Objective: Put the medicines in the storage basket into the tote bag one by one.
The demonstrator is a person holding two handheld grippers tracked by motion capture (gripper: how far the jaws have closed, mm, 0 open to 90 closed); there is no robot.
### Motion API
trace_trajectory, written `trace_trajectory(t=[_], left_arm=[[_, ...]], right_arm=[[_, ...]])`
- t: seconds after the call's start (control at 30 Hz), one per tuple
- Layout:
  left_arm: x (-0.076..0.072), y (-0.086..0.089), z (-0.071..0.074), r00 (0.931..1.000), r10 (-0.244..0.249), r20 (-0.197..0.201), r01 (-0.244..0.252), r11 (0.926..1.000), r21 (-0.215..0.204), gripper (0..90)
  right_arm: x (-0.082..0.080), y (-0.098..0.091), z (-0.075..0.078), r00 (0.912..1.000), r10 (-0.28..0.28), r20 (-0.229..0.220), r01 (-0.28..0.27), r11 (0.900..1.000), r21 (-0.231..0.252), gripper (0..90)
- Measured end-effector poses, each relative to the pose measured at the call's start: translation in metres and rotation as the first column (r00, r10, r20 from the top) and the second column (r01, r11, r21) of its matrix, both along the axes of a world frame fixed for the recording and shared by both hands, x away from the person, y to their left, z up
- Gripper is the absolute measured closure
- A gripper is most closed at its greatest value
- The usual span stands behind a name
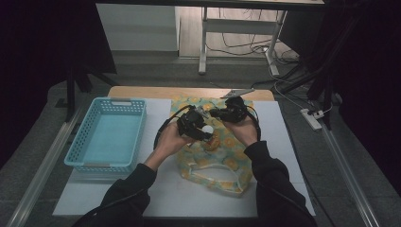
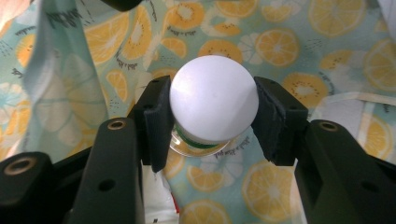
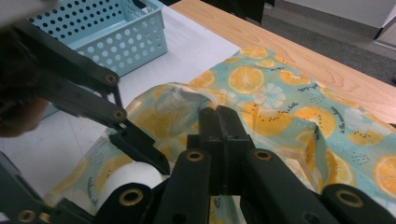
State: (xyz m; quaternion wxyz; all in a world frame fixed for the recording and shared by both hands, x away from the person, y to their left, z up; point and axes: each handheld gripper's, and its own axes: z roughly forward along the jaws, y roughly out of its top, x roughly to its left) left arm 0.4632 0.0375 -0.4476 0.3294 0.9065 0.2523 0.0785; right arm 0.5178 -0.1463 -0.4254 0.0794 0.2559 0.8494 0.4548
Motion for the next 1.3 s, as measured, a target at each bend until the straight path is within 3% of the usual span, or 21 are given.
trace_trajectory(t=[0.5, 0.67, 0.97, 1.3], left_arm=[[0.01, -0.014, -0.02, 0.9999, 0.001, 0.013, -0.002, 0.9991, 0.041, 50.6], [0.013, -0.014, -0.022, 0.9999, 0.009, 0.009, -0.01, 0.9998, 0.02, 49.5], [0.009, -0.009, -0.013, 0.9989, 0.045, 0.013, -0.045, 0.9987, -0.026, 32.3], [-0.001, -0.003, -0.005, 0.9994, 0.034, -0.011, -0.035, 0.9959, -0.083, 20.3]], right_arm=[[0.0, 0.002, -0.002, 1.0, 0.004, -0.001, -0.004, 1.0, -0.001, 90.0], [-0.001, 0.0, -0.002, 1.0, 0.005, 0.001, -0.005, 1.0, 0.0, 90.0], [-0.001, -0.001, -0.003, 1.0, 0.003, -0.003, -0.003, 1.0, -0.001, 90.0], [-0.002, -0.001, -0.002, 1.0, 0.006, -0.002, -0.006, 1.0, -0.002, 90.0]])
